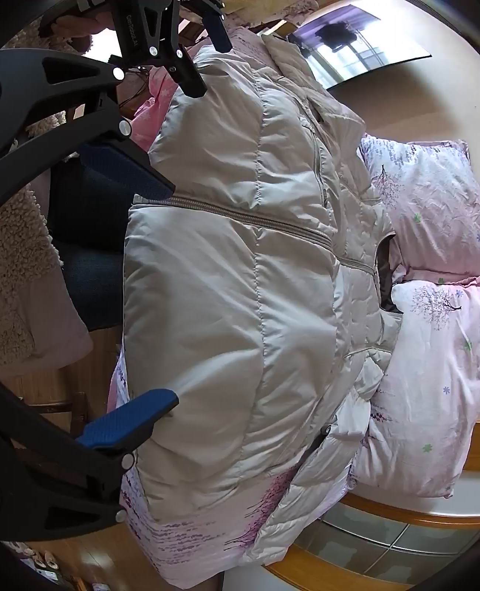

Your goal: Fold large clothes

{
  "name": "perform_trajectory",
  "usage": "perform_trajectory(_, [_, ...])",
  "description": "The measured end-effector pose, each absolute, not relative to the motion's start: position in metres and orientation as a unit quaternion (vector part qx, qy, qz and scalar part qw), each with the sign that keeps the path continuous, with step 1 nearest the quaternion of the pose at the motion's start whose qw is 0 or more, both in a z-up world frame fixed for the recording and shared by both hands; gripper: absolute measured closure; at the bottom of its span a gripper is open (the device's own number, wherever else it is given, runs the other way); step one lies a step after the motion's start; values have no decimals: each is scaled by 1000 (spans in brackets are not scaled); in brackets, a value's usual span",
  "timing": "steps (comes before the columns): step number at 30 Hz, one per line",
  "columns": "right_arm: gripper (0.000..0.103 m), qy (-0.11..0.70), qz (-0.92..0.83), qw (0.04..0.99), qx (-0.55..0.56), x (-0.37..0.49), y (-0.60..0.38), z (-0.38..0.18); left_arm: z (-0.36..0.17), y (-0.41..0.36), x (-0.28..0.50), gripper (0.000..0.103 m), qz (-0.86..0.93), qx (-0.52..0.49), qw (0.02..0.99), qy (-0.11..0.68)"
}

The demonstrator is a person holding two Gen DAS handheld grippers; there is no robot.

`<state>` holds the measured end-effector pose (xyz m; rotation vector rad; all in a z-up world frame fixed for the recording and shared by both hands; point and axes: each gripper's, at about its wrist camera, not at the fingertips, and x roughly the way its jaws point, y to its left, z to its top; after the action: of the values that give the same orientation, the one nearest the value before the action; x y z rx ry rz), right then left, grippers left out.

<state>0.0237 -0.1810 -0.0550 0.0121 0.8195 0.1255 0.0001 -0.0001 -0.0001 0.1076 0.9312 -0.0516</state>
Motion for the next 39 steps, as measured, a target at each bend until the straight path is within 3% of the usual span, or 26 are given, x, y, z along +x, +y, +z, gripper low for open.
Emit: perform_trajectory(39, [1, 399, 63, 915, 10, 23, -187, -56, 0, 0, 0, 2, -26, 50, 891, 450])
